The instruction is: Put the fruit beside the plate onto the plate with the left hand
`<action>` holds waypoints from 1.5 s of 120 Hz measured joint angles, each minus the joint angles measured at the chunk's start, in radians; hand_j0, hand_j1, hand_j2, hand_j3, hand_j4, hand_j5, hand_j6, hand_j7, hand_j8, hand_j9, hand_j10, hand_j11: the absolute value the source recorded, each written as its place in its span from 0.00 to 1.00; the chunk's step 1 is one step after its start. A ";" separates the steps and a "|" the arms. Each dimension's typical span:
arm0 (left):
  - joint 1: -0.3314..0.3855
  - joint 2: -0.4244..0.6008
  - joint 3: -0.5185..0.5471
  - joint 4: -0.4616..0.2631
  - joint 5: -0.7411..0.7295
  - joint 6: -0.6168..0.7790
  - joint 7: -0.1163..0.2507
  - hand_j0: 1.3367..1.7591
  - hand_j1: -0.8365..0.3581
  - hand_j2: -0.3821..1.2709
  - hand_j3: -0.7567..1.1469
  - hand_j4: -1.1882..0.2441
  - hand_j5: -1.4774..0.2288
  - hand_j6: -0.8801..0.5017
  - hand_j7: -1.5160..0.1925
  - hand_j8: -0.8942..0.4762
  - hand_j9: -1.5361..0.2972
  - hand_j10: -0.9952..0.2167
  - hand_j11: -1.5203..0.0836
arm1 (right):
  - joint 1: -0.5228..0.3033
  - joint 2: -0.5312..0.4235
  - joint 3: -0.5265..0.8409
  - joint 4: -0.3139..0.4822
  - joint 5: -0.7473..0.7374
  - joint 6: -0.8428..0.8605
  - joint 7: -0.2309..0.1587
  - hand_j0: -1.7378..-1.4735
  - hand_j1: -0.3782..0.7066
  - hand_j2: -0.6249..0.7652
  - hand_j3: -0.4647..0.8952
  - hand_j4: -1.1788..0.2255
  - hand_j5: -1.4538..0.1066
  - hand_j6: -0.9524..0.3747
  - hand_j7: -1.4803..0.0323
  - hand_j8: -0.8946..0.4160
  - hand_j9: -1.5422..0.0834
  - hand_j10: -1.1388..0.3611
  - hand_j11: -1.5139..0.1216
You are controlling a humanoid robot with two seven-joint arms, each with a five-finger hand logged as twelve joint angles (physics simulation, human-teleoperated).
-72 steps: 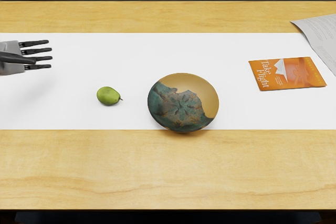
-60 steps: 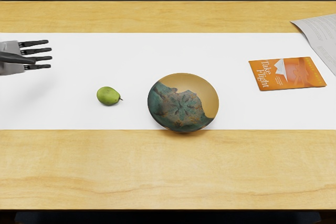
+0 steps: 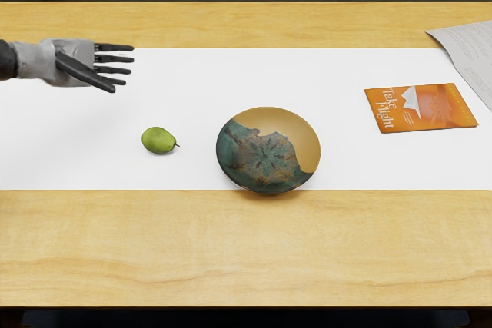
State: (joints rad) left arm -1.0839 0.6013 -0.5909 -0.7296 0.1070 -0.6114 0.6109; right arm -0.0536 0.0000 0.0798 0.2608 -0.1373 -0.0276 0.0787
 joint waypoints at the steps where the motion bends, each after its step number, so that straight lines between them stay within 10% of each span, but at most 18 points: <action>1: -0.004 -0.001 0.000 -0.003 0.013 0.000 0.000 0.76 0.98 0.23 0.40 0.82 0.86 0.63 0.88 0.64 0.83 0.81 0.94 | 0.000 0.000 0.000 0.000 0.000 0.000 0.000 0.30 0.04 0.45 0.34 0.83 0.92 0.71 0.97 0.67 0.94 0.75 0.91; 20: -0.066 -0.035 0.000 -0.083 0.261 0.000 0.000 0.76 0.95 0.24 0.40 0.80 0.84 0.61 0.86 0.62 0.81 0.79 0.92 | 0.000 0.000 0.000 0.000 0.000 0.000 0.000 0.30 0.04 0.45 0.34 0.83 0.92 0.71 0.97 0.67 0.94 0.75 0.91; 67: -0.015 -0.026 0.033 -0.618 0.871 0.000 0.000 0.76 0.93 0.24 0.40 0.79 0.82 0.59 0.84 0.61 0.79 0.77 0.90 | 0.000 0.000 0.000 0.000 0.000 0.000 0.000 0.30 0.04 0.45 0.34 0.83 0.92 0.71 0.97 0.67 0.94 0.75 0.91; 121: -0.010 -0.089 0.278 -0.661 1.152 0.408 0.000 0.76 0.93 0.24 0.40 0.78 0.81 0.58 0.84 0.60 0.79 0.76 0.89 | 0.000 0.000 0.000 0.000 0.000 0.000 0.000 0.30 0.04 0.45 0.34 0.83 0.92 0.71 0.97 0.67 0.94 0.75 0.91; 180: 0.015 -0.119 0.366 -0.659 1.165 0.459 0.000 0.76 0.71 0.27 0.40 0.63 0.65 0.43 0.68 0.45 0.64 0.59 0.72 | 0.000 0.000 0.000 0.000 0.000 0.000 0.000 0.30 0.04 0.45 0.34 0.83 0.92 0.71 0.97 0.67 0.94 0.75 0.91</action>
State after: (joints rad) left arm -1.0692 0.4827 -0.2250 -1.3883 1.2723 -0.1524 0.6109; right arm -0.0537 0.0000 0.0798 0.2608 -0.1373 -0.0276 0.0784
